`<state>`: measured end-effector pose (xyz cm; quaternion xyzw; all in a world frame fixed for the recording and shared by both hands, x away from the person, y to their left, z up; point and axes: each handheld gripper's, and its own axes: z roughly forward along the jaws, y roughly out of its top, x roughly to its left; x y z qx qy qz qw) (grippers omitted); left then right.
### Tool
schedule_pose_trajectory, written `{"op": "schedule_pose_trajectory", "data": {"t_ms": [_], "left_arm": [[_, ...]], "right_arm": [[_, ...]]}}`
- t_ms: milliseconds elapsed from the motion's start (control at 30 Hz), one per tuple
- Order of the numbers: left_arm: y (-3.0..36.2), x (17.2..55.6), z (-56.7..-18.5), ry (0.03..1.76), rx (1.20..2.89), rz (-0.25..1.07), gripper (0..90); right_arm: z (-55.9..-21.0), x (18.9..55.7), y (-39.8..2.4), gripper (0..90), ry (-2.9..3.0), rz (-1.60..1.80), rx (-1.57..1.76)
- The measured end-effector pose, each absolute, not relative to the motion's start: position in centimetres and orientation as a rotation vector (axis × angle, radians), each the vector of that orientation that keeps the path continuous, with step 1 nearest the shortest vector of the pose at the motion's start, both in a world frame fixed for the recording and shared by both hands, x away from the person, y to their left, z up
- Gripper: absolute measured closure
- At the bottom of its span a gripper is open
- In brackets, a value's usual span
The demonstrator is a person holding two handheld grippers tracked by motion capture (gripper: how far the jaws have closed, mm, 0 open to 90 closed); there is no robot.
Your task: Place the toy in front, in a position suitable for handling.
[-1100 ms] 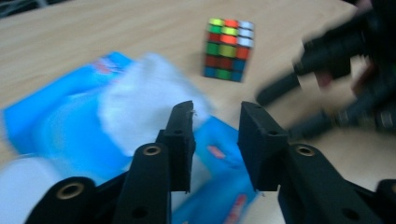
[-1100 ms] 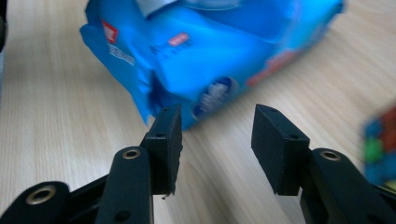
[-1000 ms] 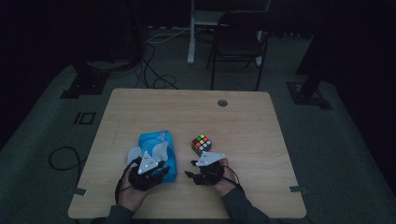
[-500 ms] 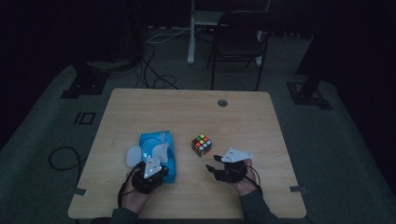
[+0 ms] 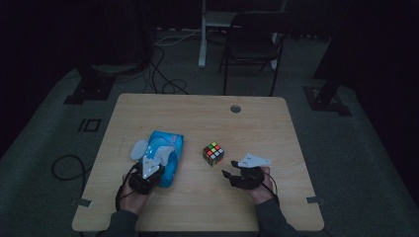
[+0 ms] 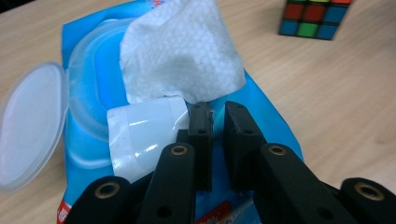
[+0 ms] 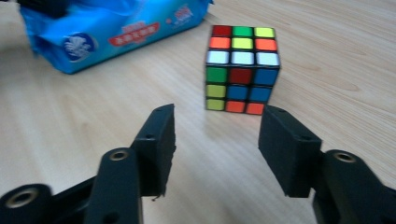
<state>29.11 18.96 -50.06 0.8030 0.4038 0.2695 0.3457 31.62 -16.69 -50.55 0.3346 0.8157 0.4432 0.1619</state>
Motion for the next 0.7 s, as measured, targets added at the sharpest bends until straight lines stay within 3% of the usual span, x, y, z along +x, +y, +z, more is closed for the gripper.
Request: {"op": "schedule_pose_trajectory", "data": {"t_ms": [333,567,700], "left_arm": [[20.0,31.1,-50.5,1.082,2.036,0.759,82.9],[20.6,31.5,-50.8,1.117,1.983,0.766,82.3],[21.2,31.2,-51.1,1.112,1.909,0.692,74.0]], "right_arm": [[-51.2,35.1,-14.0,27.4,2.247,1.207,1.058],[-51.4,36.2,-12.4,22.6,2.213,1.216,1.057],[-51.4,36.9,-11.7,19.2,2.223,1.193,1.036]]}}
